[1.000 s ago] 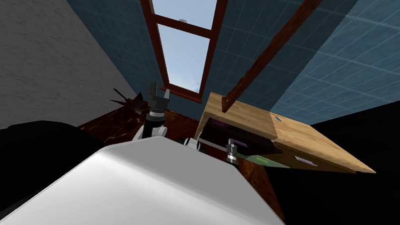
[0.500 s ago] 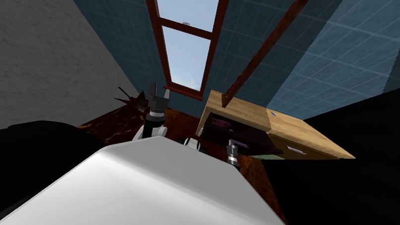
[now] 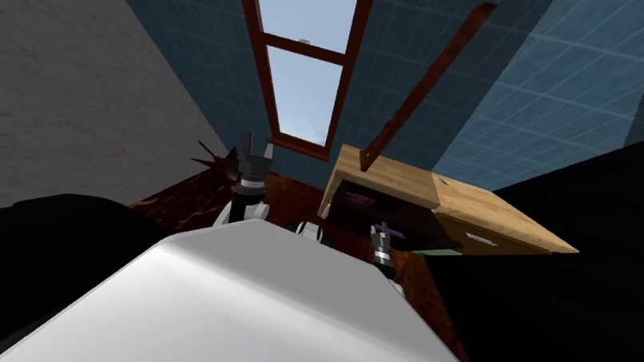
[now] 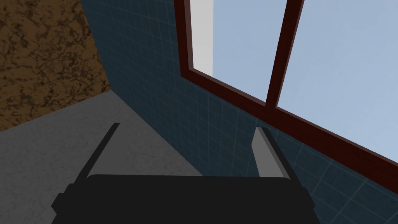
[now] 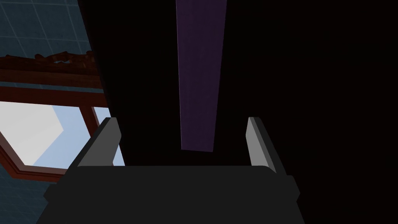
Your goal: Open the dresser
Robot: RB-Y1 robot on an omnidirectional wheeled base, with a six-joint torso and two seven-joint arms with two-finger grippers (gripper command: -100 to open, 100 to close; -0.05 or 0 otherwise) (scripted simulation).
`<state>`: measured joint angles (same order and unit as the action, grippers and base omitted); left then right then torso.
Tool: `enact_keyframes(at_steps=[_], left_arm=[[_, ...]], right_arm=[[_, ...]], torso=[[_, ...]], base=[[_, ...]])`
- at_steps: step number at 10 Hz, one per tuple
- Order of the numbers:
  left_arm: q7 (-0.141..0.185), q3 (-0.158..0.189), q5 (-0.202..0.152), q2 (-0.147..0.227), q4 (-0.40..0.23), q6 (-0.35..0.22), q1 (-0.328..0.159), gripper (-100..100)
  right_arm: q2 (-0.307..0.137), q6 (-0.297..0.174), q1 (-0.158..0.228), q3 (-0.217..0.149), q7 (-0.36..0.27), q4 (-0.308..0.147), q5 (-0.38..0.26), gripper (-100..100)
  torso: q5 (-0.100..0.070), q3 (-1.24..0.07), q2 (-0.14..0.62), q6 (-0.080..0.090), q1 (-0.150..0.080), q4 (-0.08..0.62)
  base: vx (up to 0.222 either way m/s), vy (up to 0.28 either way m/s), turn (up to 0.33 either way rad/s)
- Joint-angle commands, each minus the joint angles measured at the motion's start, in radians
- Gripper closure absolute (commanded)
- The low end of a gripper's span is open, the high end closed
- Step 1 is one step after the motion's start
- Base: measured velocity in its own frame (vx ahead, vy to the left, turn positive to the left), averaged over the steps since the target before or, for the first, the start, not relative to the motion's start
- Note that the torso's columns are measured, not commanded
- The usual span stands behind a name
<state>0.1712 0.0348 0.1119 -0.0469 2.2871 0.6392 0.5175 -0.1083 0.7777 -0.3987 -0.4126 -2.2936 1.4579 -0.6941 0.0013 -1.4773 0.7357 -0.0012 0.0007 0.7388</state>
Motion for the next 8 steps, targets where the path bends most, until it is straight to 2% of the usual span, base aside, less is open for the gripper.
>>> enact_keyframes(at_steps=[1,4,5,6,8], left_arm=[[0.000,0.000,0.000,0.000,0.000,0.000,0.000,0],[0.000,0.000,0.000,0.000,0.000,0.000,0.000,0],[0.000,0.000,0.000,0.000,0.000,0.000,0.000,0],[0.000,0.000,0.000,0.000,0.000,0.000,0.000,0],[0.000,0.000,0.000,0.000,0.000,0.000,0.000,0]], right_arm=[[-0.047,-0.047,0.014,-0.005,0.058,0.032,-0.002,-100],[-0.099,-0.098,0.025,-0.010,0.121,0.069,-0.004,-100],[-0.080,-0.084,0.020,-0.008,0.099,0.054,-0.005,-100],[-0.082,-0.088,0.020,-0.009,0.102,0.055,-0.005,0],[-0.081,-0.089,0.018,-0.009,0.102,0.053,-0.006,0]], torso=[[-0.001,0.001,0.002,0.001,-0.001,0.000],[0.000,0.001,0.002,0.000,-0.001,0.000],[0.001,0.002,0.004,0.001,0.001,0.001],[0.000,0.002,0.004,0.001,0.001,0.001],[0.000,0.002,0.003,0.001,0.000,0.000]], base=[[-0.034,0.062,0.025],[-0.037,0.055,0.018],[-0.014,0.019,0.001],[0.000,0.000,0.000],[0.000,0.000,0.000]])
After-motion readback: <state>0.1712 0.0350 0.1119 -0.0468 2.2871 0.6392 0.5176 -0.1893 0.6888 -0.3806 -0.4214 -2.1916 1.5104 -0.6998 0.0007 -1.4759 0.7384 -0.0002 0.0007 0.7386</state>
